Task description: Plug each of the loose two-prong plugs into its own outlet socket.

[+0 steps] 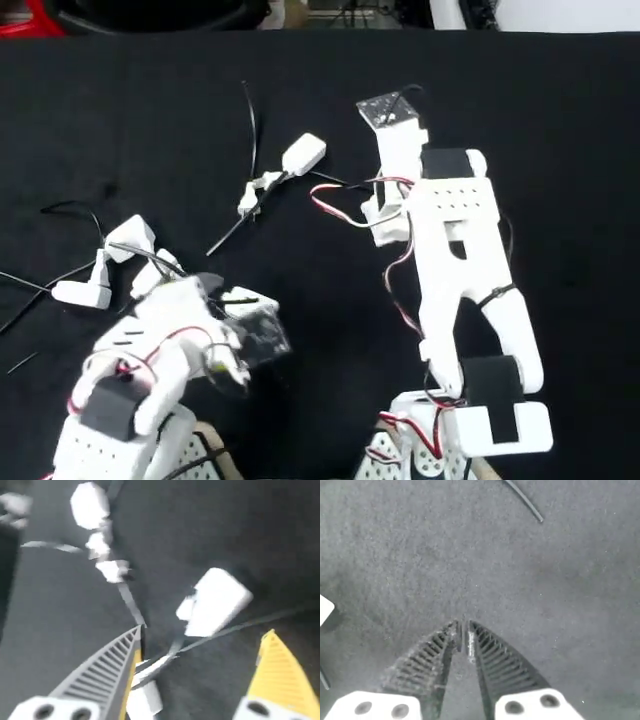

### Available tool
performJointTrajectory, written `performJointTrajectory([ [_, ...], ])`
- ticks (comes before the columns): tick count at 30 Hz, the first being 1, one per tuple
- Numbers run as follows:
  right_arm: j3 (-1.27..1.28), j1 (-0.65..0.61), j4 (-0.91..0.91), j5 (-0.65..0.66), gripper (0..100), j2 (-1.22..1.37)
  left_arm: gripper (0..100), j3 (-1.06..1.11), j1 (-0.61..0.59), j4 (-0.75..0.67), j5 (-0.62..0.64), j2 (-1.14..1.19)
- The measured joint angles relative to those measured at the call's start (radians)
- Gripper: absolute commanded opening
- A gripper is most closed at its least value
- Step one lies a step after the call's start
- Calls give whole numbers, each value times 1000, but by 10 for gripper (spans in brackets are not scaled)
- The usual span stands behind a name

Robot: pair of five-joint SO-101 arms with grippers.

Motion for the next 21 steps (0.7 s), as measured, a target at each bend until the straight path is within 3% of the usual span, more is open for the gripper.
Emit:
performJointTrajectory([
  [5,0,-8,31,0,19,2,354,-28,-178,-34,123,-5],
  [13,-25,-138,-48,-9,22,135,354,8,-574,-37,457,-5],
  [21,-25,-365,-358,-238,24,270,354,224,-738,-135,502,-5],
])
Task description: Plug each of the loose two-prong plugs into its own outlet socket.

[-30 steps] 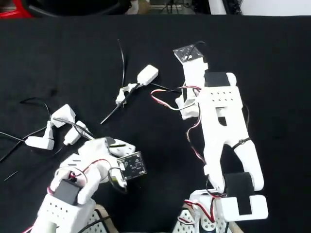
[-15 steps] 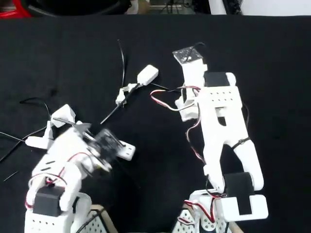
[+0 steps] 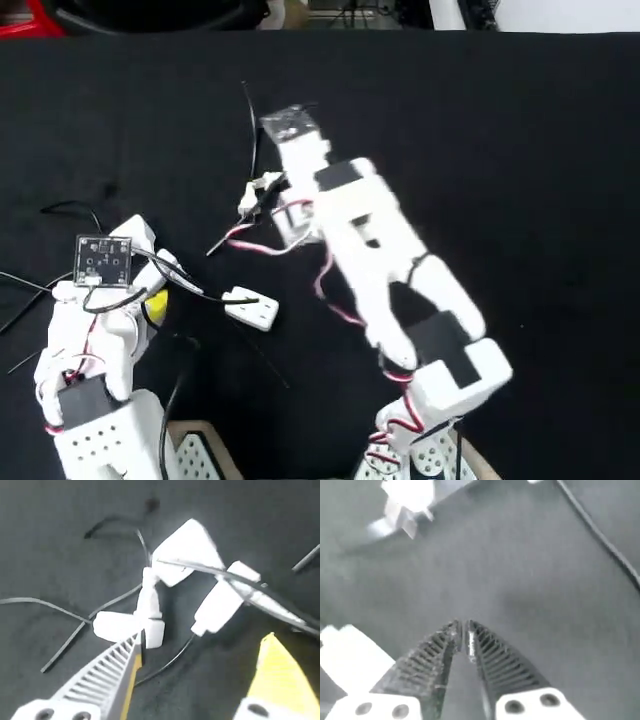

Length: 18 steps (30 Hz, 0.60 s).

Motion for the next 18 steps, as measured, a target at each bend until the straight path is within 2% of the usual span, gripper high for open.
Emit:
performJointTrajectory([
  [5,-12,-44,-192,-55,121,86,354,97,-25,-81,0,5],
  [13,-209,-43,-322,-480,132,276,354,132,-26,-95,0,5],
  [18,-381,-43,-322,-620,132,396,354,133,-25,-101,-40,5],
])
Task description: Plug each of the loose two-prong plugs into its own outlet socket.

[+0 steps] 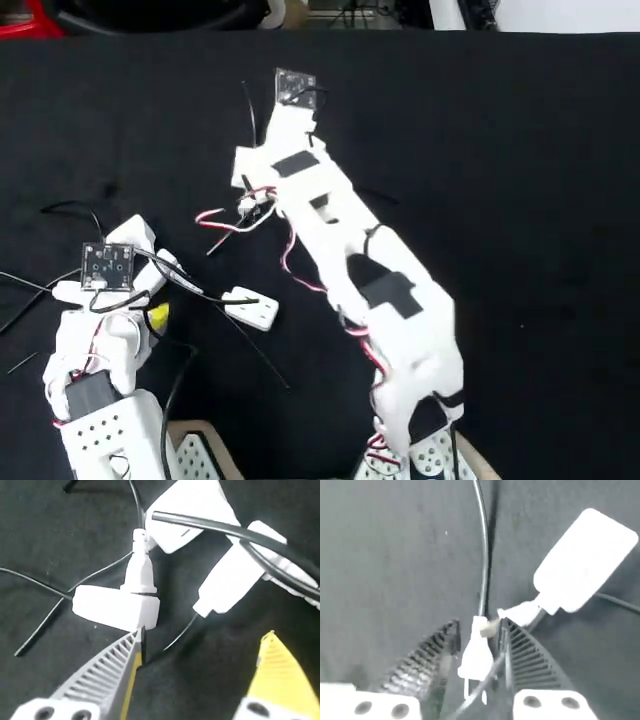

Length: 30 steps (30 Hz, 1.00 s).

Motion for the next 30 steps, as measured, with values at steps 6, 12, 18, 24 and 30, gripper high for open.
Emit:
performJointTrajectory([
  [6,-155,-2,44,-149,132,114,353,15,74,0,-58,0],
  [12,-281,-3,193,-247,131,172,353,15,81,0,-64,0],
  [18,-377,8,354,-264,131,178,353,15,81,0,-66,0],
  [24,-379,51,388,-269,131,178,353,15,81,0,-66,0],
  [30,-370,52,364,-305,131,178,353,15,81,0,-66,0],
])
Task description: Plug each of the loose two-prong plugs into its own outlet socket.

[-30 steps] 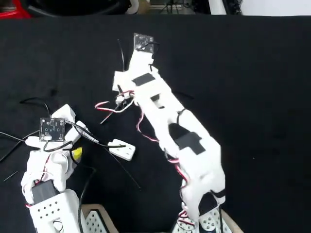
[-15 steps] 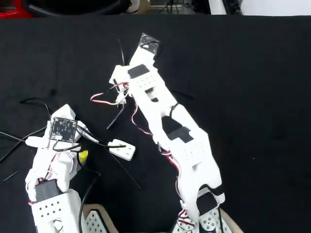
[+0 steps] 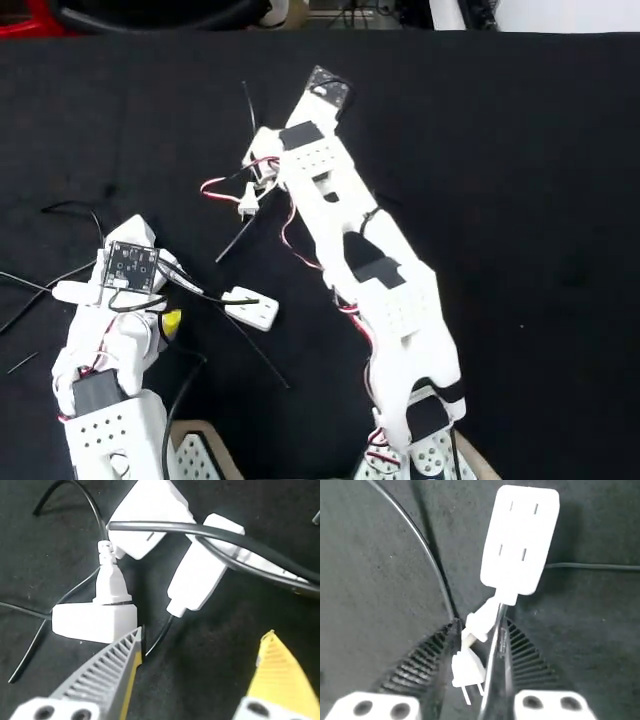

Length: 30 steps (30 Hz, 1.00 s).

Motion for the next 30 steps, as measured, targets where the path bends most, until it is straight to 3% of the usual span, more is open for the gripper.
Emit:
performJointTrajectory([
  [19,-11,-15,-49,-31,129,84,353,0,0,0,0,0],
  [24,-11,-15,-51,-31,21,86,353,0,0,0,0,0],
  [30,-12,-15,-48,3,13,94,353,0,0,0,0,0],
])
